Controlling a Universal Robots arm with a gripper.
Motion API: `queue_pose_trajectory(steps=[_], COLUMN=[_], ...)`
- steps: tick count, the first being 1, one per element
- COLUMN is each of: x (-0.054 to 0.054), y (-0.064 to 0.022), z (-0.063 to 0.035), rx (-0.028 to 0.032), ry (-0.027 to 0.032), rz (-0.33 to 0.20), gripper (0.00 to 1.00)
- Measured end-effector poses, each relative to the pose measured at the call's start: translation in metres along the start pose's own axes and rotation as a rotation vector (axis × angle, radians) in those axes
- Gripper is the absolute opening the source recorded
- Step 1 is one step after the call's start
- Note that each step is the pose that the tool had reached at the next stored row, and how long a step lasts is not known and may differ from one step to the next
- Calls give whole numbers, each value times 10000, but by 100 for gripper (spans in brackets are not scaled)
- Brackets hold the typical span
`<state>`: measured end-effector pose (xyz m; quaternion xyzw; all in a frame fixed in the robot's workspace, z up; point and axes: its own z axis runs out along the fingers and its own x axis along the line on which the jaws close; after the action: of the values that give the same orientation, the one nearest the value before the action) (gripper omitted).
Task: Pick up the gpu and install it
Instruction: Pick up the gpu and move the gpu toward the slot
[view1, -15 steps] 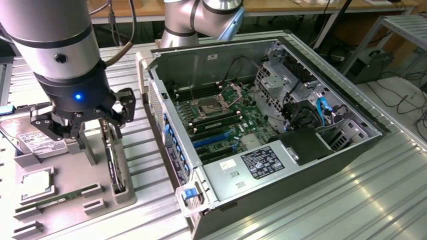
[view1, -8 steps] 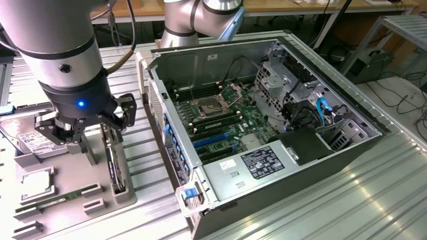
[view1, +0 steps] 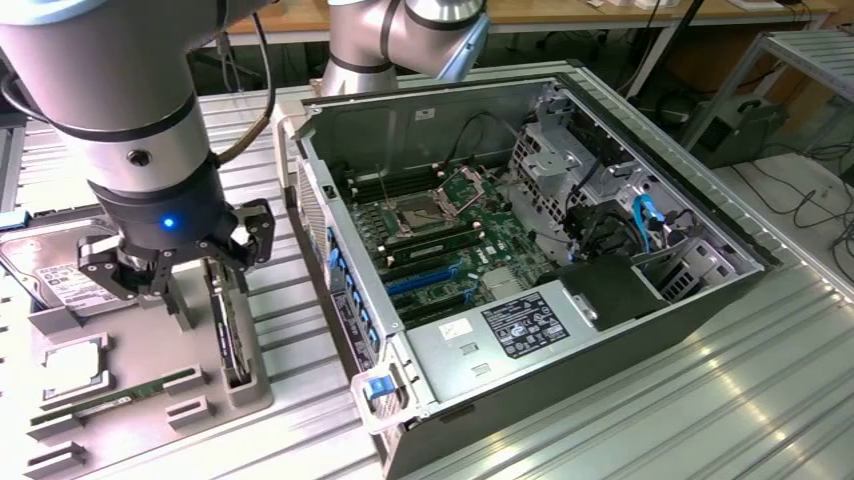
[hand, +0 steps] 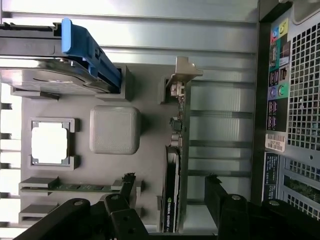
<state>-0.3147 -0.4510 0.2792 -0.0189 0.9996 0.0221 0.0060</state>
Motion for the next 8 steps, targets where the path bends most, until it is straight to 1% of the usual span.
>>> queue_pose_trajectory(steps=[3,6,7,8], x=[1,1,1,0], y=[-3,-3,2,3], z=[59,111,121,133], rx=[3,47,84,108], ry=[7,12,15,17], rz=[0,1,15,53], gripper=[66,66,66,66])
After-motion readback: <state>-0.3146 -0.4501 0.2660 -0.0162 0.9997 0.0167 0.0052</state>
